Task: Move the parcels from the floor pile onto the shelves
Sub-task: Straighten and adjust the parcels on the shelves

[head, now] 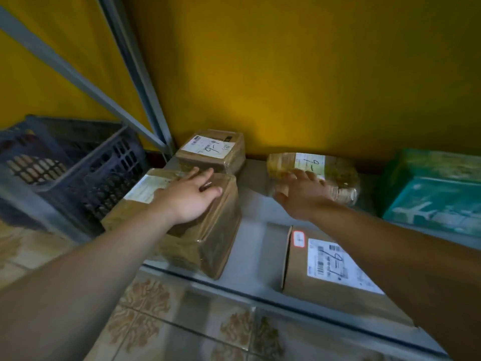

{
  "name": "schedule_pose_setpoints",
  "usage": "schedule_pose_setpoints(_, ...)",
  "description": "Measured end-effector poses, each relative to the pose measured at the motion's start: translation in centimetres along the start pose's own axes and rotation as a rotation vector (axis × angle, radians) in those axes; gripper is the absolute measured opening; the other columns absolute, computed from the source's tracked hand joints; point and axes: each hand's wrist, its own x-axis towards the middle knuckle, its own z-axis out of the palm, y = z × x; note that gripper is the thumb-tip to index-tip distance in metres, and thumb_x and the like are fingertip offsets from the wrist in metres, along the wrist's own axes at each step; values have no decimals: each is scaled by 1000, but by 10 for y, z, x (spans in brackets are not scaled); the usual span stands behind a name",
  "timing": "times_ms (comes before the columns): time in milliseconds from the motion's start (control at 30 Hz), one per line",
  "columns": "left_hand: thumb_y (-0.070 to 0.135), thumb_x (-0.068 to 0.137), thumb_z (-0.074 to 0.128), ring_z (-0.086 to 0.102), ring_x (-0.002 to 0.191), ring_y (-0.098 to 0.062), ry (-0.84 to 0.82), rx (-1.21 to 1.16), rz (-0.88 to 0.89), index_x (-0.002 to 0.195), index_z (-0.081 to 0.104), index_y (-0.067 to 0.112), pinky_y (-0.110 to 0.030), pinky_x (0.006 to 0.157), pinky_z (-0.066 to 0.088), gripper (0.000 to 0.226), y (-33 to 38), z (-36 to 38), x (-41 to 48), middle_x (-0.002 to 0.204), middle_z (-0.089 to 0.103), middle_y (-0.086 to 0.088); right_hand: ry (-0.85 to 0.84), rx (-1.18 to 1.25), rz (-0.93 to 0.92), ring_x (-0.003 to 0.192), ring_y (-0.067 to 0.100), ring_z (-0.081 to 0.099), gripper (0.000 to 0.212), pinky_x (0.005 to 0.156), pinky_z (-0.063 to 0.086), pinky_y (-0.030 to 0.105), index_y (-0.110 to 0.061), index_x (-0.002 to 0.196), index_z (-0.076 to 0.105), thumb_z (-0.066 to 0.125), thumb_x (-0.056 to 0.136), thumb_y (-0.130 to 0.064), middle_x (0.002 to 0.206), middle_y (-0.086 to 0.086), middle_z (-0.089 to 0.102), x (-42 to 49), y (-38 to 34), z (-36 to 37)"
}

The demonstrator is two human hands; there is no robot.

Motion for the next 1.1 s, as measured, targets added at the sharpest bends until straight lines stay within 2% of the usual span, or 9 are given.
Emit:
schedule_pose_setpoints(67, 72, 86, 42, 20, 147, -23, 60, -31, 9, 149, 24, 44, -45, 117, 21, 71, -19, -13, 3, 161, 16, 9, -68, 26, -30, 147, 32, 18, 71, 115, 23, 48, -27, 155, 20, 38, 96, -62, 163, 4, 17, -14, -19, 8)
schedule_pose_setpoints(100, 75, 84, 43, 19, 147, -24, 72, 7, 4, 149, 26, 43, -46, 117, 21, 74, -36, -18, 7, 161, 17, 9, -119, 14, -34, 148, 32, 15, 73, 117, 22, 49, -27, 156, 16, 37, 96, -63, 164, 4, 12, -20, -28, 12)
schedule_pose_setpoints(200, 100, 60, 22, 2, 149, -25, -29, 186, -47, 148, 18, 49, -60, 116, 8, 102, -90, -25, 18, 162, 4, 13, -221, -64, -7, 149, 33, 9, 75, 118, 16, 56, -29, 156, 12, 35, 95, -66, 165, 7, 8, -37, -45, 23)
schedule_pose_setpoints(267, 104, 51, 18, -2, 149, -29, -108, 161, -88, 146, 10, 55, -62, 115, 7, 107, -110, -20, 18, 162, -4, 15, -244, -72, 49, 150, 33, 3, 77, 118, 11, 61, -31, 156, 9, 35, 94, -68, 165, 5, 2, -52, -46, 28)
schedule_pose_setpoints(433, 89, 72, 34, 14, 146, -36, -82, 71, -46, 150, 8, 47, -48, 115, 22, 93, -107, -15, 12, 163, -7, 7, -244, -81, 215, 151, 31, -9, 79, 119, 2, 61, -30, 157, 2, 31, 94, -69, 165, 5, -9, -84, -40, 45)
schedule_pose_setpoints(633, 88, 74, 31, 15, 147, -32, -56, 131, -3, 152, 9, 40, -46, 114, 22, 94, -107, -12, 11, 163, -4, 2, -208, -96, 259, 152, 30, -6, 70, 120, 1, 57, -28, 157, 6, 20, 99, -64, 166, 6, -4, -85, -43, 59)
schedule_pose_setpoints(900, 88, 74, 36, 17, 146, -35, -69, 68, 66, 153, 8, 40, -48, 113, 25, 97, -81, -6, 7, 163, -7, 4, -180, -80, 254, 152, 29, 1, 59, 121, 2, 54, -25, 157, 11, 34, 104, -41, 166, 5, 5, -85, -41, 56)
schedule_pose_setpoints(1100, 90, 71, 36, 16, 146, -35, -70, 39, 65, 152, 8, 42, -52, 113, 25, 98, -87, 0, 10, 162, -7, 7, -190, -66, 212, 152, 27, 7, 64, 122, 6, 48, -23, 156, 14, 41, 102, -43, 164, 4, 13, -88, -32, 53)
